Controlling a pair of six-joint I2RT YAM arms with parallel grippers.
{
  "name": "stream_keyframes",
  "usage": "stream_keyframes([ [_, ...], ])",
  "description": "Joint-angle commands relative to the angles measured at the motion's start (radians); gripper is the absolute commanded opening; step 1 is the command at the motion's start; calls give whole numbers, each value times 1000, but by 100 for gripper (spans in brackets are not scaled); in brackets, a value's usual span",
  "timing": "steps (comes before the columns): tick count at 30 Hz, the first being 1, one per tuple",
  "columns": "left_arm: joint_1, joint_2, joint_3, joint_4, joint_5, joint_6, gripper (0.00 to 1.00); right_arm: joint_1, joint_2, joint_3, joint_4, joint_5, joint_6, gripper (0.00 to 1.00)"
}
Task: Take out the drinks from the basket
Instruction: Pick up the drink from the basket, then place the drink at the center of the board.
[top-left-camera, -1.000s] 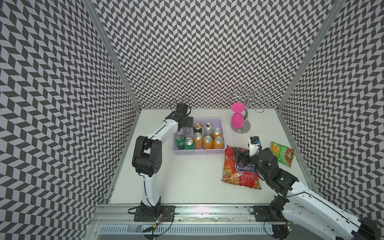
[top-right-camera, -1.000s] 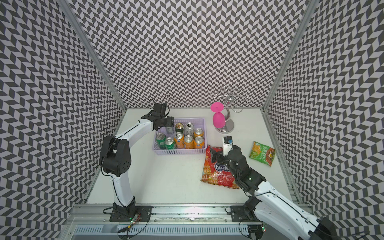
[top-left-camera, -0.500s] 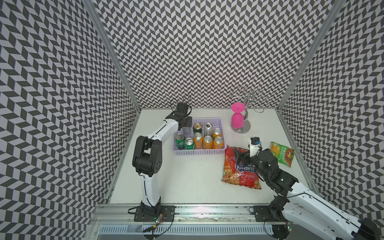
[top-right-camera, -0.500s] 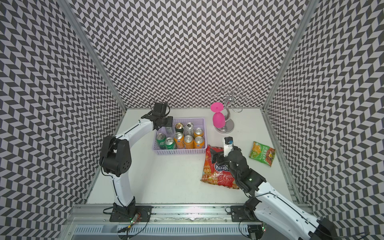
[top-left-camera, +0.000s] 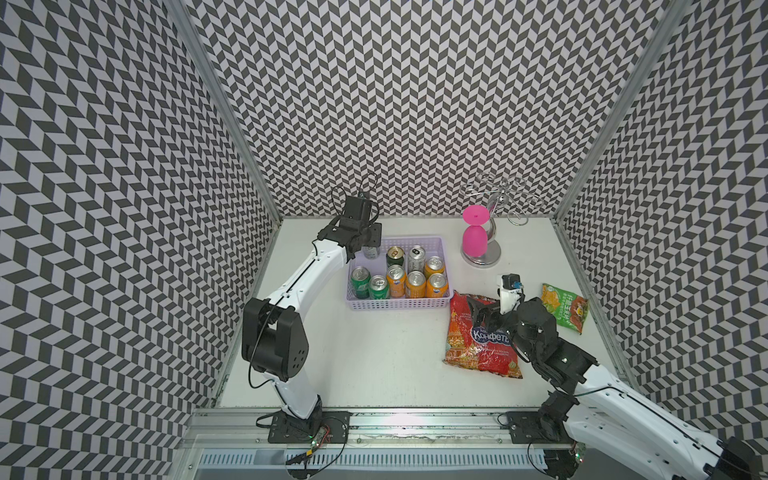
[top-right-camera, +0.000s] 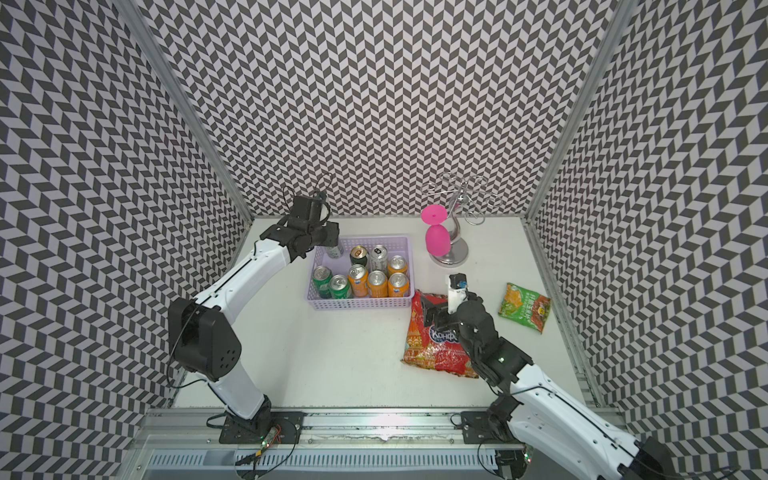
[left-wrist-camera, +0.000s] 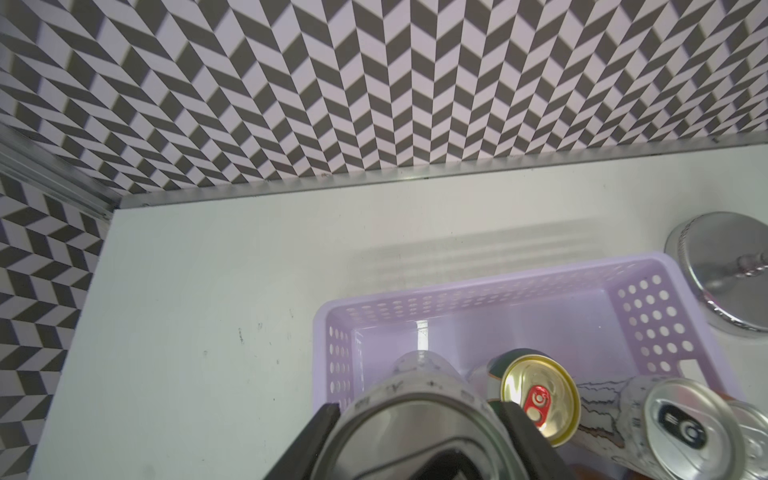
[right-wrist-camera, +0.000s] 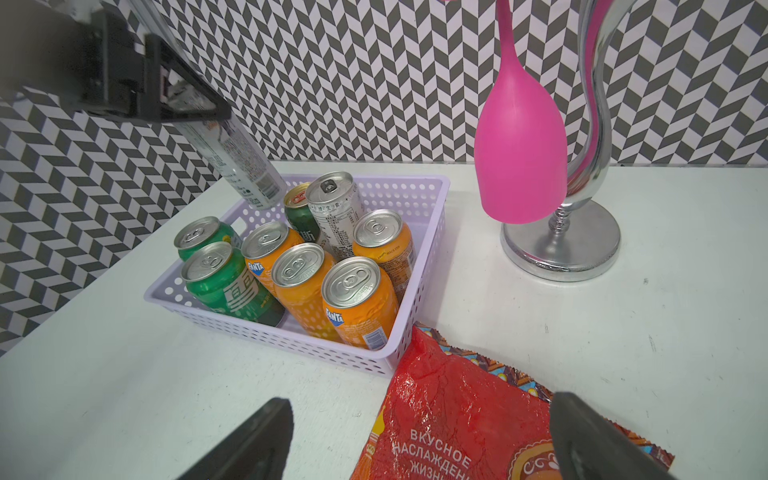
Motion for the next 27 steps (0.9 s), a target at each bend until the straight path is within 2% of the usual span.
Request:
stream_keyframes([
  [1,-16,-106,-4,31,-46,0,48,-3,-15,-3,46,7,8,100],
  [10,-89,-374,-119,-27,-55,-43,49,-3,-15,-11,59,1,8,100],
  [18,-169,-566,-324,-67,-47,-117,49,-3,19,-13,101,-12,2,100],
  [27,-175,-715,-586,-82,-19,-203,49,-3,55,-9,120,-21,-6,99],
])
